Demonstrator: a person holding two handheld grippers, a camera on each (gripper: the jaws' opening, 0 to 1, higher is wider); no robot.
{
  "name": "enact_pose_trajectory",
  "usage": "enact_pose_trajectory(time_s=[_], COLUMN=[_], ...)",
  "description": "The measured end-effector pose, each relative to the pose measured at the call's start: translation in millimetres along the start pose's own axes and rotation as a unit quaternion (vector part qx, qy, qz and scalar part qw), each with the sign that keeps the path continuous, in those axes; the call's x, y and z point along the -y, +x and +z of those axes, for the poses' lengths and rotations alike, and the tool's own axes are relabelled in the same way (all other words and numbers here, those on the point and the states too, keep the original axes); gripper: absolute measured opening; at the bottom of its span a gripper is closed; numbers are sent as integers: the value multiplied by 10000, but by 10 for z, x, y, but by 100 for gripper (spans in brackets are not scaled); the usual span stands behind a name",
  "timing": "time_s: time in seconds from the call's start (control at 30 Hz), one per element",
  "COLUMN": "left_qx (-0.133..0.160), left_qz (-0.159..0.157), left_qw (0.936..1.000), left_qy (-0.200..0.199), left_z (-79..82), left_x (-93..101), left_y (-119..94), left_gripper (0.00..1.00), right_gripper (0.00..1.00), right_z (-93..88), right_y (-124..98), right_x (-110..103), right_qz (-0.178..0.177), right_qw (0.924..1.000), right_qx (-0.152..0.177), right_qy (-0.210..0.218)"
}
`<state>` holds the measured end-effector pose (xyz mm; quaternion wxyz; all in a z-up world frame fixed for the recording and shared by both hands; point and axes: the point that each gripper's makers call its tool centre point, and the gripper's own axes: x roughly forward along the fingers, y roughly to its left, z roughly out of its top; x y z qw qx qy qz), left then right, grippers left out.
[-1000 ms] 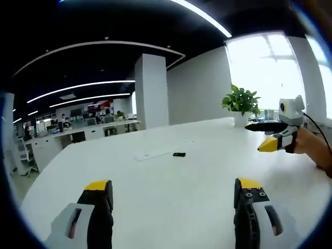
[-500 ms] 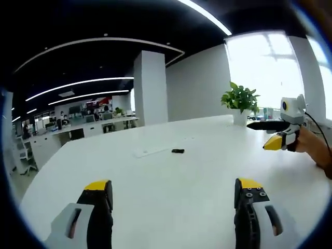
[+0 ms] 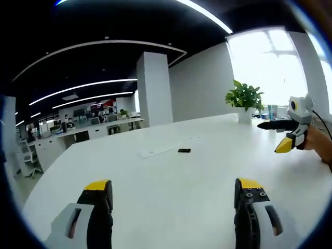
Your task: Snap the two parts of the plastic buckle together until the buckle closes and remains connected.
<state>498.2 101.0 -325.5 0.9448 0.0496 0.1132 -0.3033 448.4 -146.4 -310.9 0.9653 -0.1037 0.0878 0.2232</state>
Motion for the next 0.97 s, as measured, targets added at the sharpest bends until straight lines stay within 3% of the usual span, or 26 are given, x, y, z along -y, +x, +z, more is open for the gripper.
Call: enact_pose_trajectory(time_s=[0.07, 0.17, 0.4, 0.97], left_qx=[17, 83, 69, 136], left_qz=[-35, -48, -70, 62], left_qw=[10000, 10000, 9999, 9999], left_qy=[-43, -10, 62, 40], left_z=[8, 28, 13, 35], left_x=[2, 56, 116, -3], left_y=[1, -43, -77, -42], left_gripper=[99, 99, 99, 99], right_gripper=[100, 100, 100, 100], right_z=[29, 226, 147, 111], right_y=[6, -28, -9, 0], right_x=[-9, 62, 103, 142], right_qz=[19, -128, -170, -234], right_qw=[9999, 9971, 9982, 9983], right_qx=[92, 669, 503, 439], right_qy=[81, 328, 289, 319])
